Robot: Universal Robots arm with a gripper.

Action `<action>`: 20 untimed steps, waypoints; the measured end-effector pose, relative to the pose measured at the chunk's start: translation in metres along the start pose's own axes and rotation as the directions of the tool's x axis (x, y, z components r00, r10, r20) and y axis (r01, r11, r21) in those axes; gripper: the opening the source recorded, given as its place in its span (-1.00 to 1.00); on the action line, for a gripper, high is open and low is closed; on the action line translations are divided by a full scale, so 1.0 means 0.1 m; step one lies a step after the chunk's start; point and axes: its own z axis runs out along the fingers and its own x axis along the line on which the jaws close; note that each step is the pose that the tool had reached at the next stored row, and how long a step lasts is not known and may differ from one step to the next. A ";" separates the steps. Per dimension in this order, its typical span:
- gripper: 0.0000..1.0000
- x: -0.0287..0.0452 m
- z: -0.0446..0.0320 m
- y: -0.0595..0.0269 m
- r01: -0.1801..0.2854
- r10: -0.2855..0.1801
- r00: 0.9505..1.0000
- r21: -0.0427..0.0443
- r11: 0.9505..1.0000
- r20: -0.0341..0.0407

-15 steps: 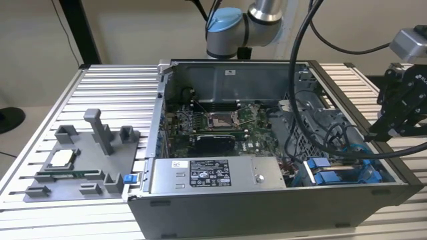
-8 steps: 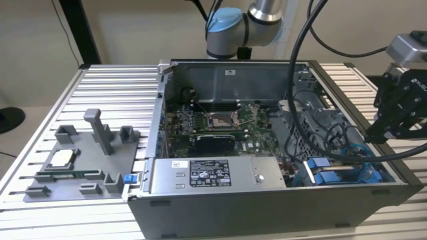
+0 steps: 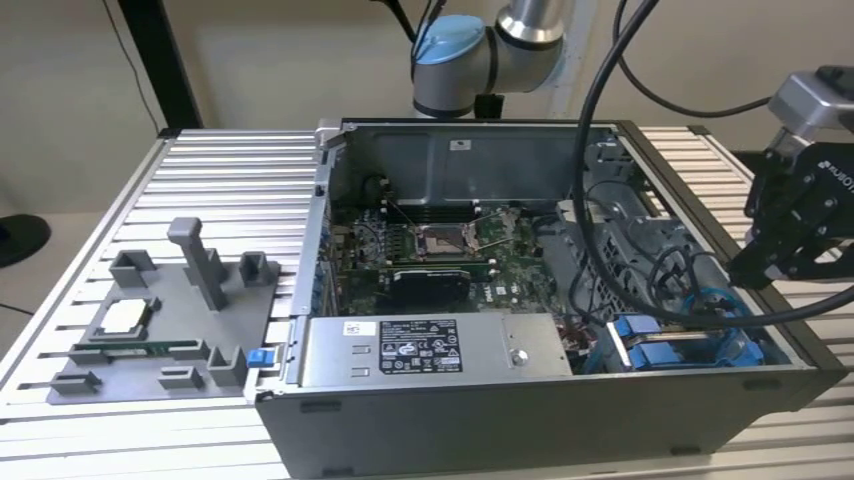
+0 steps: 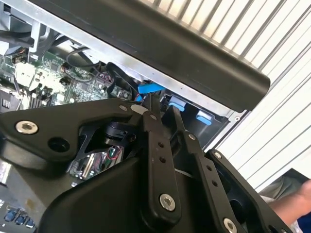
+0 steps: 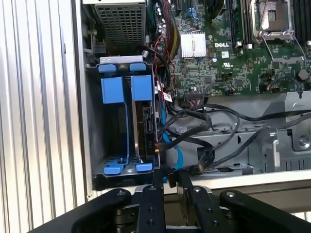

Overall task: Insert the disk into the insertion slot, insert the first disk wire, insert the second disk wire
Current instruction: 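Insert the second disk wire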

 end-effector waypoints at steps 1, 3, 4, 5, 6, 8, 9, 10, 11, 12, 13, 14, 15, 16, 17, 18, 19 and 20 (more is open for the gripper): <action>1.00 0.000 0.003 0.000 0.000 0.000 1.000 0.000 1.000 0.000; 1.00 0.001 0.006 -0.001 0.000 0.000 1.000 0.000 1.000 0.000; 1.00 0.001 0.008 -0.001 0.000 0.000 1.000 0.000 1.000 0.000; 1.00 0.001 0.010 -0.001 0.000 0.000 1.000 0.000 1.000 0.000; 1.00 0.001 0.010 -0.001 0.000 0.000 1.000 0.000 1.000 0.000; 1.00 0.001 0.012 -0.001 0.000 0.000 1.000 0.000 1.000 0.000; 1.00 0.001 0.014 -0.001 0.000 0.000 1.000 0.000 1.000 0.000; 1.00 0.001 0.015 -0.001 0.000 0.000 1.000 0.000 1.000 0.000; 1.00 0.001 0.019 -0.001 0.000 0.000 1.000 -0.001 1.000 0.000; 1.00 0.001 0.023 0.001 0.000 0.000 1.000 -0.001 1.000 0.000; 1.00 0.003 0.027 0.005 0.000 0.000 1.000 -0.001 1.000 0.000; 1.00 0.004 0.033 0.011 0.000 0.000 1.000 -0.001 1.000 0.001; 1.00 0.005 0.037 0.017 0.000 0.000 1.000 -0.001 1.000 0.001; 1.00 0.006 0.039 0.027 0.000 0.000 1.000 -0.001 1.000 0.002; 1.00 0.007 0.040 0.036 0.000 0.000 1.000 -0.001 1.000 0.003; 1.00 0.008 0.032 0.046 0.001 -0.001 1.000 -0.002 1.000 0.007; -1.00 0.006 0.005 0.058 0.001 -0.001 1.000 -0.002 1.000 0.010; -1.00 0.004 -0.031 0.073 0.001 -0.001 1.000 -0.002 1.000 0.012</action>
